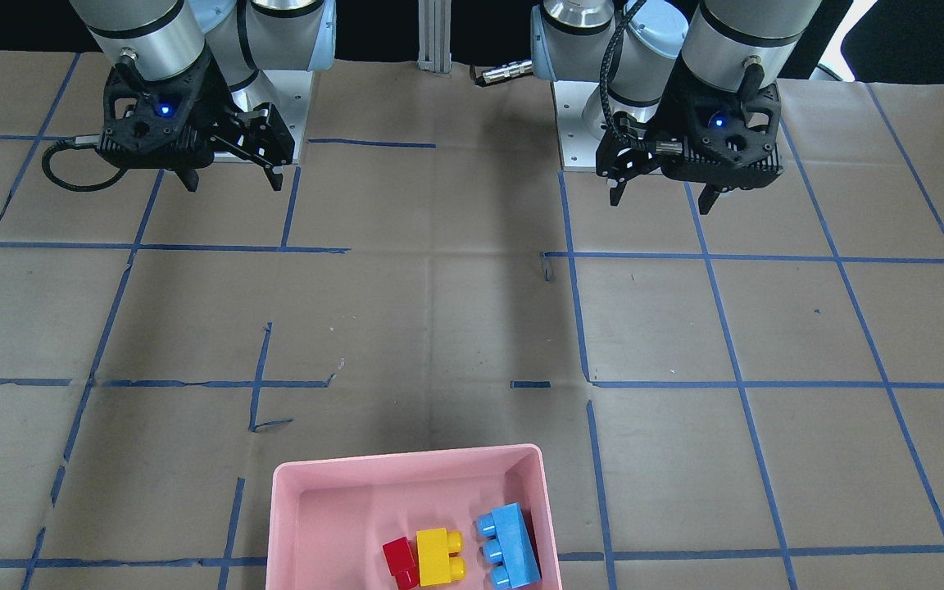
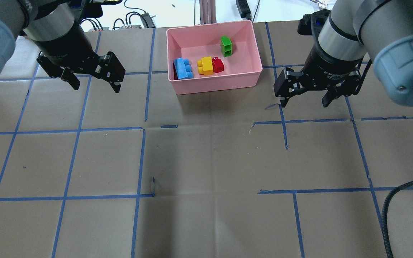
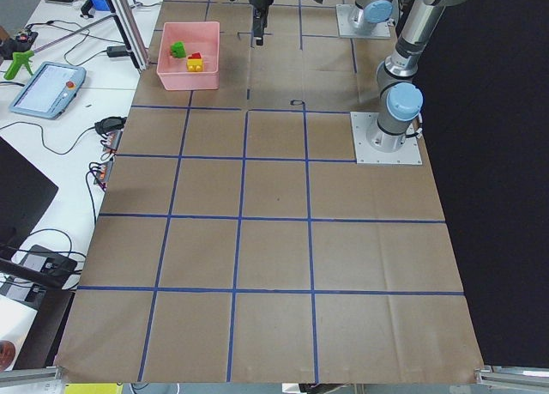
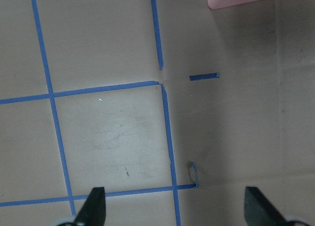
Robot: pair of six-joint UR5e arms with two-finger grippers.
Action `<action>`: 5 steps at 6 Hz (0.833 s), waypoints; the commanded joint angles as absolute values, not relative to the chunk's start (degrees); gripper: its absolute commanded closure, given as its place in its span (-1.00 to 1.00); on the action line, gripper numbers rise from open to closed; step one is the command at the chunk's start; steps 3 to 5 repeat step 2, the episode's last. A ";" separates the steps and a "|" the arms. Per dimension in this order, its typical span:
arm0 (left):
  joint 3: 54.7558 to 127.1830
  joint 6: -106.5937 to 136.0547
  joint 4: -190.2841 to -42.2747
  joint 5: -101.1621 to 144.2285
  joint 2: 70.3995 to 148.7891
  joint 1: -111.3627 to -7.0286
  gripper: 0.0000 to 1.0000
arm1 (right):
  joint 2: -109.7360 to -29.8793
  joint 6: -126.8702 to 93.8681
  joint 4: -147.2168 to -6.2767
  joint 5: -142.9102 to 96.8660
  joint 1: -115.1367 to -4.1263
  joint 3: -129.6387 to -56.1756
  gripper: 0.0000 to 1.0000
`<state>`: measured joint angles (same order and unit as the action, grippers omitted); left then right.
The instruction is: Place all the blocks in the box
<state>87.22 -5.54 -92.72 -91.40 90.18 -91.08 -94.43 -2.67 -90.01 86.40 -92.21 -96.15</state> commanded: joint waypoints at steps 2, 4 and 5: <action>87.10 -5.45 -92.37 -91.41 90.44 -91.14 -0.99 | -95.44 -2.64 -90.35 86.48 -92.20 -100.17 -0.99; 87.10 -5.45 -92.37 -91.41 90.44 -91.14 -0.99 | -95.44 -2.64 -90.35 86.48 -92.20 -100.17 -0.99; 87.10 -5.45 -92.37 -91.41 90.44 -91.14 -0.99 | -95.44 -2.64 -90.35 86.48 -92.20 -100.17 -0.99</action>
